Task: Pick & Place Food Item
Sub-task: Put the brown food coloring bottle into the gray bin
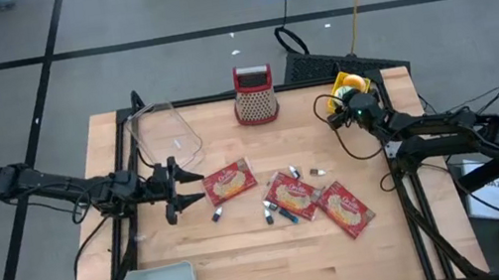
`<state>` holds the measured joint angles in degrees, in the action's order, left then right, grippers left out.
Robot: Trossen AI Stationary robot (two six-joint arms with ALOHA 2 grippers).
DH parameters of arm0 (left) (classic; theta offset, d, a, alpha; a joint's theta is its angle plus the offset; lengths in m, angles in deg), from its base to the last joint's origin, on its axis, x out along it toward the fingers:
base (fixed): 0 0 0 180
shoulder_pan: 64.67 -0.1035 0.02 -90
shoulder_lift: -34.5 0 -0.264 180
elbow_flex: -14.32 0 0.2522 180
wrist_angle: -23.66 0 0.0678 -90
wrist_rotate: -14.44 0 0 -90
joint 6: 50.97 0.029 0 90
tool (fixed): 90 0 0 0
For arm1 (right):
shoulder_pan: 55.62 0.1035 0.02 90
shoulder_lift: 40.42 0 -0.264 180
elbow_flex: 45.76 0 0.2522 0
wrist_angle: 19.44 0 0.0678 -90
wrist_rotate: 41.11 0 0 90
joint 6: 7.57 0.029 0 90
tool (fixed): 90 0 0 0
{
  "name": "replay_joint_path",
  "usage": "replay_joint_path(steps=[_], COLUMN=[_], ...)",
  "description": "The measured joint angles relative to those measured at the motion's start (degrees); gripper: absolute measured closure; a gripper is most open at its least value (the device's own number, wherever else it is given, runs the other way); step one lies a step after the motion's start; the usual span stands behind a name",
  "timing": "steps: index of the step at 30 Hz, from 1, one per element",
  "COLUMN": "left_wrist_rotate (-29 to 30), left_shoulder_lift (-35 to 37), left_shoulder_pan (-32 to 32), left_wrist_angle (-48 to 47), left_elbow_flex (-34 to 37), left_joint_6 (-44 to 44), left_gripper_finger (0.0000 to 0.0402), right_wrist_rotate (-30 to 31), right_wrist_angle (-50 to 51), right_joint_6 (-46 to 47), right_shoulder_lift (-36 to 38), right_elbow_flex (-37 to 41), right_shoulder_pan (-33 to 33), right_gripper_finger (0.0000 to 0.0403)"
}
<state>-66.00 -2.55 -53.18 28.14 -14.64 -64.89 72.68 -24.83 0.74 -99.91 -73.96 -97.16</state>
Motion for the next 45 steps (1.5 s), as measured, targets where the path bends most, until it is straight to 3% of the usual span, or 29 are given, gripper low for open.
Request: replay_joint_path(steps=[23,45], left_wrist_rotate=[0.0,0.0], left_shoulder_lift=[0.0,0.0], left_shoulder_pan=[0.0,0.0], left_wrist_angle=[0.0,0.0], left_elbow_flex=[0.0,0.0], left_joint_6=[0.0,0.0], left_gripper_finger=[0.0144,0.0144], right_wrist_rotate=[-37.0,-37.4], right_wrist_angle=[-7.5,-10.2], right_joint_6=[9.0,7.5], right_shoulder_lift=[0.0,0.0], right_elbow_flex=[0.0,0.0], right_shoulder_pan=[0.4,20.0], right_gripper_finger=[0.0225,0.0232])
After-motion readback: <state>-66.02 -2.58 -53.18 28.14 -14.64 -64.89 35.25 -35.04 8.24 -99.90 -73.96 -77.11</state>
